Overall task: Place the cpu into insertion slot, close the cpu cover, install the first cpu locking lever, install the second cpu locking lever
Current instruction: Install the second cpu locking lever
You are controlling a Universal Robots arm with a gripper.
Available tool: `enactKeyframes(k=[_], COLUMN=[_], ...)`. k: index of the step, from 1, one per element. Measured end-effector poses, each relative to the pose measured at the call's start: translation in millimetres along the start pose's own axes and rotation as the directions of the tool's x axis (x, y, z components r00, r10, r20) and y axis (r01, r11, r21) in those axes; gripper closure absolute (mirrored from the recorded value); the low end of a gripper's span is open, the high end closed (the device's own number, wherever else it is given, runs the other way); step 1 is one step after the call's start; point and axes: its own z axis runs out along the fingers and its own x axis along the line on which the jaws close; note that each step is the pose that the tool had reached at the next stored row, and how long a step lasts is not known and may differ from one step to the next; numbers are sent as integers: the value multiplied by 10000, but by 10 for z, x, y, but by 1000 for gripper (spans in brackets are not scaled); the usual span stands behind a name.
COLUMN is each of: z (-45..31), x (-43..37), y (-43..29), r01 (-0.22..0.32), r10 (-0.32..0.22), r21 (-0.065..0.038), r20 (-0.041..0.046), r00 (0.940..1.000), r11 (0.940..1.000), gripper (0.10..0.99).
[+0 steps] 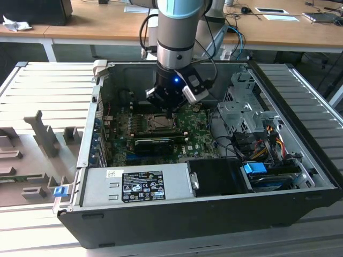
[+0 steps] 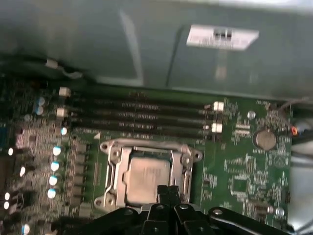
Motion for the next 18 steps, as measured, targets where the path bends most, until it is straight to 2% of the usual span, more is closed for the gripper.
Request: enactKeyframes(k=[2,5,12,17,18], z=[-7,-63,-80,-80,-80], x=[2,1,24,29,30], y=[-15,-19,-255,-302,-312], r01=[0,1,0,-1,-1], r10=[0,-1,0,1,1], r21=[2,0,-1,-2,-46], r20=[0,1,0,-13,-14], r00=[10000,10000,10000,10000,10000], r11=[10000,10000,10000,10000,10000], gripper=[980,980,980,980,980])
